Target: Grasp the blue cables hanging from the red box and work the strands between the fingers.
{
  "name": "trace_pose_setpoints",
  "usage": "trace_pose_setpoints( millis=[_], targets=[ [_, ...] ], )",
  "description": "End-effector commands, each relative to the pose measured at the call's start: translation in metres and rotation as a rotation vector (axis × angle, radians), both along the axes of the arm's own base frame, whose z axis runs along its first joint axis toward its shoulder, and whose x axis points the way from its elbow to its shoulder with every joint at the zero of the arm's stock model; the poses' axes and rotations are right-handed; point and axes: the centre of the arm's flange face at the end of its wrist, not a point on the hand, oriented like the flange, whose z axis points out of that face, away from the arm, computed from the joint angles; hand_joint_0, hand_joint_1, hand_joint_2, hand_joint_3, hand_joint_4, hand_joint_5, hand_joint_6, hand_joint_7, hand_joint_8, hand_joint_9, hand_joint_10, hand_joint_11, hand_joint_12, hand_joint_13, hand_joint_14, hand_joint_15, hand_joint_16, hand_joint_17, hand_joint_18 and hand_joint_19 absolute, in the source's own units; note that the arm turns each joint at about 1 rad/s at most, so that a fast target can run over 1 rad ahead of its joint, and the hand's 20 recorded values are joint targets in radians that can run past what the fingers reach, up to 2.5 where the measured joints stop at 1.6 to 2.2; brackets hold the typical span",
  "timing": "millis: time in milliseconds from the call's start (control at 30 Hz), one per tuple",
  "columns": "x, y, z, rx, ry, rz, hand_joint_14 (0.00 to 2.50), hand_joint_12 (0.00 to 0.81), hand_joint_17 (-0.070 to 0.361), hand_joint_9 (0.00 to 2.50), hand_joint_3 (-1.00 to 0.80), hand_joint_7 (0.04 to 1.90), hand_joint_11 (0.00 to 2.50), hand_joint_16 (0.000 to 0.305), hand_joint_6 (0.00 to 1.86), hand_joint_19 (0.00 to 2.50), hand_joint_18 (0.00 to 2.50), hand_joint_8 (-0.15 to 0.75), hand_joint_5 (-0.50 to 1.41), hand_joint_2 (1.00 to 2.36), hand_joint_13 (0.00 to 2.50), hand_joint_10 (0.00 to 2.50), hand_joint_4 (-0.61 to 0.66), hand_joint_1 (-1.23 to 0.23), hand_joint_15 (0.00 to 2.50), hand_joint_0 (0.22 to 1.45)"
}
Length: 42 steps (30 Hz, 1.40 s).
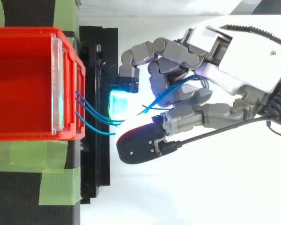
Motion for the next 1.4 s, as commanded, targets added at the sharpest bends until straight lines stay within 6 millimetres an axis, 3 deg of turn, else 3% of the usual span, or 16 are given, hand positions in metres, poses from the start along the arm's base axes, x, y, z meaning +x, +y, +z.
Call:
trace_pose_setpoints(
  millis=[0, 467, 633, 767, 933, 1000, 1133, 1200, 1233, 1333, 1367],
  targets=[
    [0.0000, 0.0001, 0.0000, 0.000, 0.000, 0.000, 2.50, 0.418, 0.102, 0.67, -0.61, 1.16, 2.46, 0.045, 0.93, 1.28, 1.37, 0.376, 0.04, 1.01, 1.00, 2.50, 0.22, -0.68, 1.32, 0.80],
    [-0.0001, 0.0001, -0.0001, 0.001, 0.001, 0.000, 2.50, 0.418, 0.102, 0.67, -0.87, 1.17, 2.46, 0.045, 0.95, 1.28, 1.37, 0.376, 0.04, 1.00, 1.00, 2.50, 0.23, -0.67, 1.32, 0.73],
    [-0.0001, 0.0001, -0.0001, 0.000, 0.001, 0.000, 2.50, 0.418, 0.102, 0.67, -0.89, 1.16, 2.46, 0.045, 0.96, 1.28, 1.37, 0.376, 0.04, 1.00, 1.00, 2.50, 0.22, -0.70, 1.32, 0.74],
    [-0.0001, 0.0001, -0.0001, 0.001, 0.001, 0.000, 2.50, 0.418, 0.102, 0.67, -0.61, 1.16, 2.46, 0.045, 1.01, 1.28, 1.37, 0.376, 0.04, 1.01, 1.00, 2.50, 0.21, -0.72, 1.32, 0.88],
    [-0.0001, 0.0001, -0.0001, 0.001, 0.001, 0.000, 2.50, 0.418, 0.102, 0.67, -0.20, 1.08, 2.46, 0.045, 1.11, 1.28, 1.37, 0.376, 0.02, 1.01, 1.00, 2.50, 0.22, -0.72, 1.32, 0.96],
    [-0.0001, 0.0001, -0.0001, 0.001, 0.001, 0.000, 2.50, 0.418, 0.102, 0.67, -0.06, 1.05, 2.46, 0.045, 1.13, 1.28, 1.37, 0.376, -0.01, 1.01, 1.00, 2.50, 0.21, -0.65, 1.32, 1.07],
    [-0.0001, 0.0010, -0.0001, 0.001, 0.001, 0.002, 2.50, 0.418, 0.102, 0.67, -0.08, 1.11, 2.46, 0.045, 1.02, 1.28, 1.37, 0.376, 0.13, 1.01, 1.00, 2.50, 0.19, -0.59, 1.32, 1.17],
    [-0.0001, 0.0010, -0.0001, 0.001, 0.001, 0.002, 2.50, 0.418, 0.102, 0.67, -0.05, 1.15, 2.46, 0.045, 1.30, 1.28, 1.37, 0.376, 0.05, 1.01, 1.00, 2.50, 0.19, -0.60, 1.32, 1.22],
    [-0.0001, 0.0010, -0.0001, 0.001, 0.001, 0.002, 2.50, 0.418, 0.102, 0.67, -0.04, 1.09, 2.46, 0.045, 1.44, 1.28, 1.37, 0.376, 0.00, 1.01, 1.00, 2.50, 0.20, -0.60, 1.32, 1.22],
    [-0.0002, 0.0008, -0.0001, 0.001, 0.001, -0.001, 2.50, 0.418, 0.102, 0.67, -0.02, 1.02, 2.46, 0.045, 1.51, 1.28, 1.37, 0.376, -0.11, 1.01, 1.00, 2.50, 0.28, -0.77, 1.32, 1.05],
    [-0.0002, 0.0006, -0.0001, 0.002, 0.001, -0.003, 2.50, 0.418, 0.102, 0.67, -0.21, 1.05, 2.46, 0.045, 1.53, 1.28, 1.37, 0.376, -0.15, 1.01, 1.00, 2.50, 0.25, -0.77, 1.32, 0.93]
  ],
)
